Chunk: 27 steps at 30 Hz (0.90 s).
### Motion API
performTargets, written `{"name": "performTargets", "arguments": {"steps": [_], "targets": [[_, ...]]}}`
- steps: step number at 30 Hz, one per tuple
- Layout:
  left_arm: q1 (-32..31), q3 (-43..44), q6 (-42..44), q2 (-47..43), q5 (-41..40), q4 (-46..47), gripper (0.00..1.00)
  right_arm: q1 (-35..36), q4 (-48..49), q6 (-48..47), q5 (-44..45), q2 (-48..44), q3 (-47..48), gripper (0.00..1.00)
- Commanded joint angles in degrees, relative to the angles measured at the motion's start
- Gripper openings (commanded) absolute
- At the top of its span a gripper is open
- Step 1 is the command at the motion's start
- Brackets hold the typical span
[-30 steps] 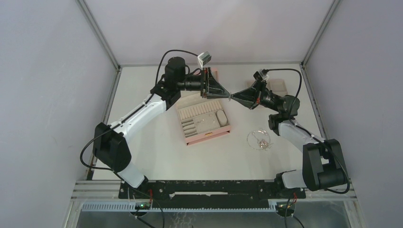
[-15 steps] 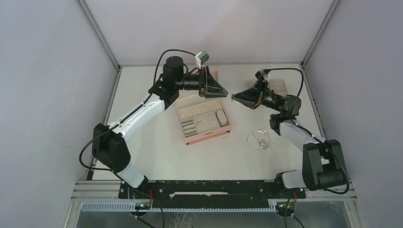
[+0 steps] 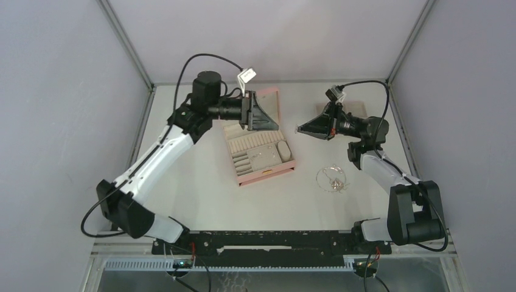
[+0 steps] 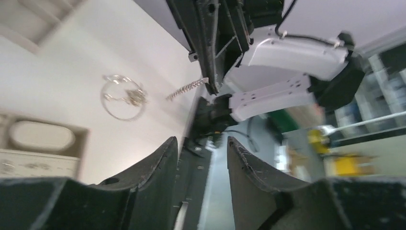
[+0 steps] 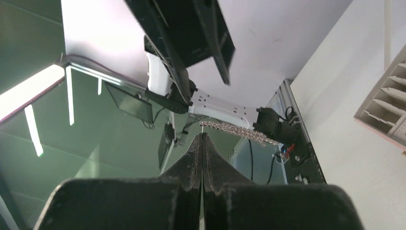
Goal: Organize the mixed jewelry
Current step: Pick up the jewelry from the center of the board.
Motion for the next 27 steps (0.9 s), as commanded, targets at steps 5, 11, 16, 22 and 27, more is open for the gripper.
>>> {"name": "performTargets", "arguments": {"steps": [5,11,16,22,27], "targets": [[0.38,-3.46,43.50,-8.81,2.21,1.14,0.47,0.58,-0.69,-2.49,-10.40,-0.99,4.10,0.00],[0.71,-6.15,66.77,-7.60,3.49,6.21,0.50,1.80,-8.82,-6.98,-12.26,-2.32,5.31,0.00],[1.44,3.93,74.17,0.14,16.67,-1.73,0.51,2.15,-11.54,-8.67,-13.89,-2.40,6.60,0.00],[0.84,4.92,76.94,0.85,27.52,-3.07,0.54,3.10,-13.38,-10.24,-14.52,-2.98,6.74,0.00],[0.08,5.25,72.93,0.89,31.63,-1.80,0.55,3.88,-13.89,-10.83,-15.43,-2.96,6.81,0.00]]}}
